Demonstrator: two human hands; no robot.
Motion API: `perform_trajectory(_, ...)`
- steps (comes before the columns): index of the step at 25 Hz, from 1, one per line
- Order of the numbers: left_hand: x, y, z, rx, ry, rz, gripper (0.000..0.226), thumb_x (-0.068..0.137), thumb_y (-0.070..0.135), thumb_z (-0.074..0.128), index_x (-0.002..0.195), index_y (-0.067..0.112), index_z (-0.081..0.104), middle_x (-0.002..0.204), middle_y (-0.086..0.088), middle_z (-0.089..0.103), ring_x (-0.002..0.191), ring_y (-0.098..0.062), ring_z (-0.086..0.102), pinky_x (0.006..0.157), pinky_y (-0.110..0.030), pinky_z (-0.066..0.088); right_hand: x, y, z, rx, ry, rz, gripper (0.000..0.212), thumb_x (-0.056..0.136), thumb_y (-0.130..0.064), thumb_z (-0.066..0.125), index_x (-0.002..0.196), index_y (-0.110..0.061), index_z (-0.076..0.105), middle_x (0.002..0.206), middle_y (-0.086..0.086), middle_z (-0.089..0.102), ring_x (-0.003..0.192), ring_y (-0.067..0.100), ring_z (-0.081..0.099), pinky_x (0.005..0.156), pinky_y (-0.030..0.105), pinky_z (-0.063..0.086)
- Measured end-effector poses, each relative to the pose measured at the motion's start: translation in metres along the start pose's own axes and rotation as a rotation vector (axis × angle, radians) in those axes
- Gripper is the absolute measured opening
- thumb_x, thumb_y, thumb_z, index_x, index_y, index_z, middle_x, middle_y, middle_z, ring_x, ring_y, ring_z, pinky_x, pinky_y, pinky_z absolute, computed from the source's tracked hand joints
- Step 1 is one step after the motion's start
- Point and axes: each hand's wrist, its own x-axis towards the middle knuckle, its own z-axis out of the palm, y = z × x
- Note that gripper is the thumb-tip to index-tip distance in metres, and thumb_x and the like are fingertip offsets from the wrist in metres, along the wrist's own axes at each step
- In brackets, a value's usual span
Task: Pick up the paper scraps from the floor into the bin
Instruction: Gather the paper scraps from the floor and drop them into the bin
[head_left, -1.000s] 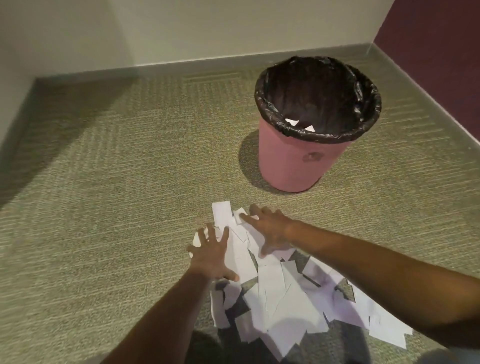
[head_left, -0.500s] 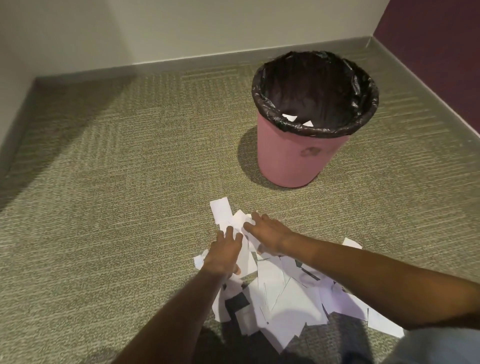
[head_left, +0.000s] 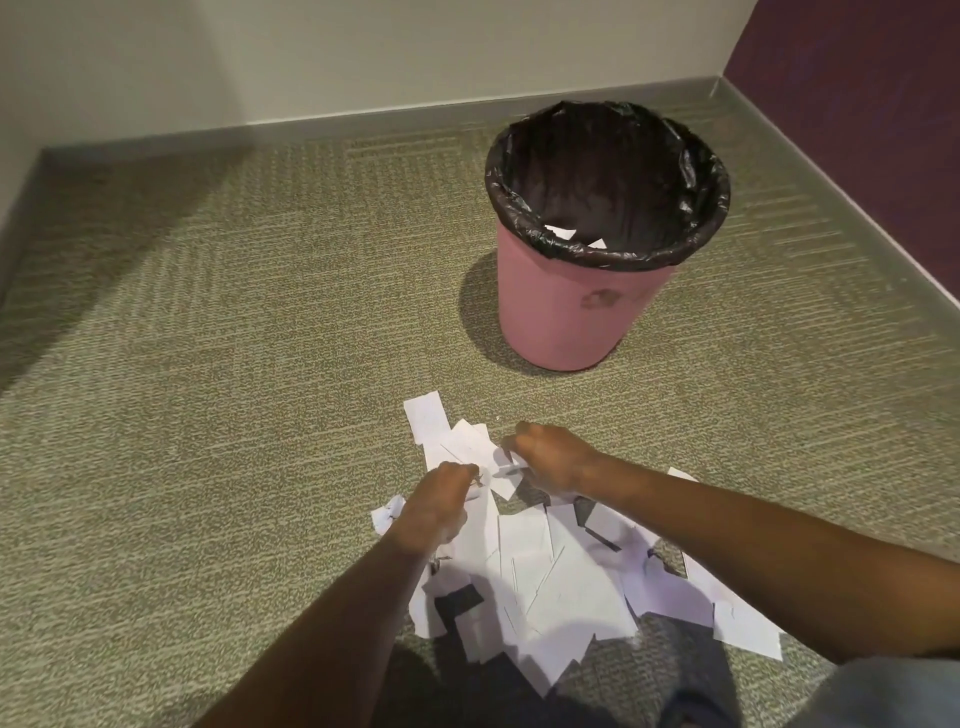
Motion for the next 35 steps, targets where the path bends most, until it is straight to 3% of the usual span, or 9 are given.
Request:
perform_trajectory(3,0.006,0.0,-0.01,-0.17,-0.006,-0.072,0.05,0.075,-0.002,0.055,0.119,0.022,0.061,0.121,-0.01,0.061,0.106,-0.027,0.061,0.083,-0.025,0.048,-0.005,0.004,-0.007,0.056,0.042,0.013,0.038,0.092,-0.007,0.06,0.128,-0.014,0.056,0.125,0.01,0.055,0.104,0.028,0.058,0.075,0.027,0.038)
perform_trajectory(6,0.012,0.002,-0.039,-0.29,0.039,-0.1,0.039,0.075,0.0,0.064,0.107,0.022,0.065,0.106,-0.014,0.065,0.087,-0.026,0.067,0.064,-0.02,0.044,-0.012,0.01,-0.021,0.105,0.104,0.043,0.032,0.092,-0.011,0.061,0.123,-0.014,0.057,0.119,0.009,0.056,0.104,0.027,0.057,0.078,0.032,0.044)
perform_trajectory(10,0.013,0.025,-0.094,-0.352,0.127,-0.059,0.034,0.076,-0.001,0.071,0.105,0.017,0.067,0.097,-0.007,0.066,0.078,-0.02,0.067,0.058,-0.029,0.051,-0.02,0.013,-0.051,0.137,0.207,0.067,0.022,0.091,-0.019,0.064,0.112,-0.015,0.059,0.112,0.008,0.06,0.1,0.027,0.058,0.078,0.037,0.049)
perform_trajectory(13,0.007,0.052,-0.138,-0.34,0.195,0.013,0.028,0.076,-0.008,0.064,0.095,0.013,0.066,0.08,-0.01,0.07,0.056,-0.017,0.069,0.05,-0.041,0.058,-0.022,0.007,-0.082,0.162,0.326,0.064,0.017,0.088,-0.022,0.066,0.103,-0.019,0.059,0.108,0.006,0.06,0.095,0.026,0.058,0.073,0.036,0.048)
perform_trajectory(16,-0.008,0.068,-0.184,-0.327,0.285,0.058,0.027,0.077,-0.012,0.058,0.084,0.012,0.066,0.071,-0.011,0.068,0.051,-0.02,0.065,0.037,-0.032,0.051,-0.031,-0.001,-0.123,0.214,0.424,0.058,0.017,0.086,-0.016,0.068,0.095,-0.024,0.057,0.103,0.0,0.058,0.094,0.022,0.056,0.074,0.036,0.049)
perform_trajectory(21,-0.032,0.075,-0.25,-0.344,0.444,0.084,0.03,0.076,-0.006,0.066,0.101,0.012,0.07,0.096,-0.007,0.067,0.081,-0.022,0.06,0.061,-0.029,0.045,-0.049,-0.017,-0.189,0.24,0.588,0.067,0.013,0.083,-0.014,0.074,0.092,-0.014,0.064,0.097,0.002,0.062,0.088,0.019,0.058,0.07,0.038,0.052)
perform_trajectory(29,-0.043,0.096,-0.339,-0.603,0.652,0.131,0.036,0.075,0.0,0.072,0.109,0.013,0.068,0.105,-0.006,0.062,0.094,-0.029,0.062,0.08,-0.048,0.057,-0.066,-0.002,-0.27,0.459,0.895,0.15,0.016,0.086,-0.014,0.072,0.1,-0.013,0.065,0.1,0.001,0.062,0.076,0.012,0.061,0.048,0.009,0.044)
perform_trajectory(33,-0.003,0.106,-0.358,-0.56,0.774,0.125,0.036,0.072,0.0,0.071,0.104,0.016,0.07,0.111,-0.01,0.066,0.1,-0.027,0.063,0.08,-0.04,0.057,-0.055,0.03,-0.283,0.431,1.021,0.243,0.015,0.084,-0.015,0.071,0.097,-0.015,0.066,0.095,0.004,0.068,0.08,0.021,0.066,0.06,0.035,0.057)
perform_trajectory(35,0.02,0.111,-0.36,-0.531,0.803,0.102,0.037,0.075,0.0,0.069,0.108,0.018,0.068,0.117,-0.012,0.063,0.107,-0.03,0.059,0.085,-0.042,0.055,-0.047,0.044,-0.283,0.411,1.016,0.286,0.013,0.083,-0.015,0.071,0.095,-0.015,0.066,0.095,0.005,0.068,0.084,0.022,0.064,0.064,0.038,0.056)
